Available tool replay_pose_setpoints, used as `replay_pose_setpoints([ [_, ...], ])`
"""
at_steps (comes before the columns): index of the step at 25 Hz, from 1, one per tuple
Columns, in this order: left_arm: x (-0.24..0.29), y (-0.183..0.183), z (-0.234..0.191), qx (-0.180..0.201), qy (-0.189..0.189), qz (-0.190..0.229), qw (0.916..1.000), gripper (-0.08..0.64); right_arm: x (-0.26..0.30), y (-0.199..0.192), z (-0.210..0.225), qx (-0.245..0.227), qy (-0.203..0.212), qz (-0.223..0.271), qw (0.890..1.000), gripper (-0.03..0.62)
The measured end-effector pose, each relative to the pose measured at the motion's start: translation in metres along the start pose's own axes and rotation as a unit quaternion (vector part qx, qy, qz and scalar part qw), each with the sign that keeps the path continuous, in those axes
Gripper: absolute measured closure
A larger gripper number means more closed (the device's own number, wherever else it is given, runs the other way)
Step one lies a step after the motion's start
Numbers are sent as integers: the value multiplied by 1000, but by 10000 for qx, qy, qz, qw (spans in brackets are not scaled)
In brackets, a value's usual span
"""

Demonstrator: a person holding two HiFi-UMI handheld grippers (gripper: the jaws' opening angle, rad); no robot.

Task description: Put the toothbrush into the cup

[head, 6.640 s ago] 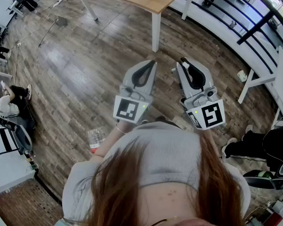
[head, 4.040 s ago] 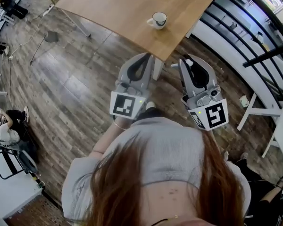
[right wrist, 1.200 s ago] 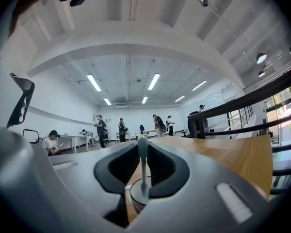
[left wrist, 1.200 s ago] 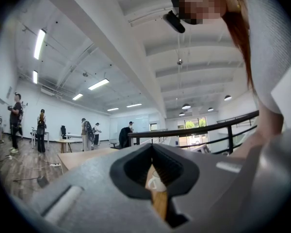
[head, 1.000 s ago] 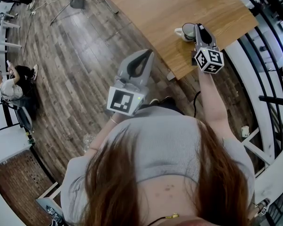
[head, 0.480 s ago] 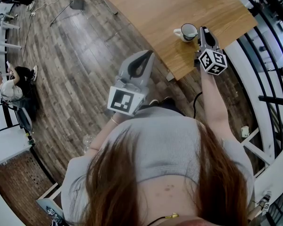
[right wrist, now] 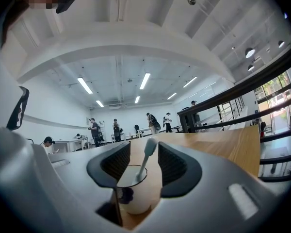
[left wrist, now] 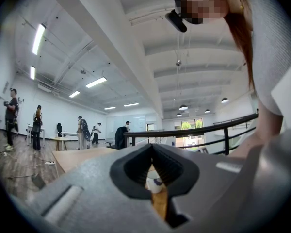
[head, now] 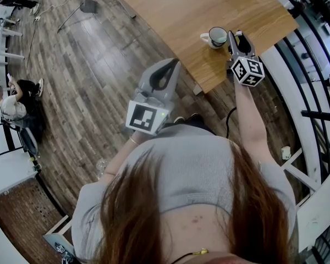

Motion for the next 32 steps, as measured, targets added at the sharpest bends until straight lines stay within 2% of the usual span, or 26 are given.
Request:
replay_pose_setpoints([
  [4, 0, -1, 4, 50, -45, -10, 10000, 557, -6, 0, 6, 243, -68, -28, 9997, 329],
  [10, 8, -2, 15, -11, -212, 14, 9998, 557, -28, 9, 8, 48, -209, 15, 9998, 304],
  [17, 19, 1, 33, -80, -567, 159, 9982, 557, -68, 60, -36, -667, 105, 356, 9971, 305],
  [20, 28, 0, 44, -86, -750, 207, 9969, 557, -86, 85, -59, -898, 211, 484, 9946, 354],
  [24, 38, 0, 56, -149, -970, 259, 9948, 557, -107, 113, -92, -1410, 376, 676, 9870, 488],
  [25, 40, 0, 58, -157, -1006, 280, 9944, 557, -112, 116, -99, -1519, 420, 710, 9850, 503],
  [27, 42, 1, 61, -189, -1071, 319, 9936, 557, -122, 121, -111, -1489, 480, 787, 9845, 531],
  [30, 46, 2, 67, -243, -1168, 382, 9921, 557, -132, 121, -120, -1198, 542, 753, 9884, 595],
  [32, 48, 2, 71, -259, -1216, 394, 9915, 557, -138, 120, -127, -1212, 543, 776, 9881, 597],
])
Point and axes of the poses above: the fingertips, and each gripper's own axes: x forward along the fingers, z to its right, y out of its top, the point moved 4 cm from there along -x, backward along the fingers, and after that the axes turned 1 degree about y, right-handed, at the moved point
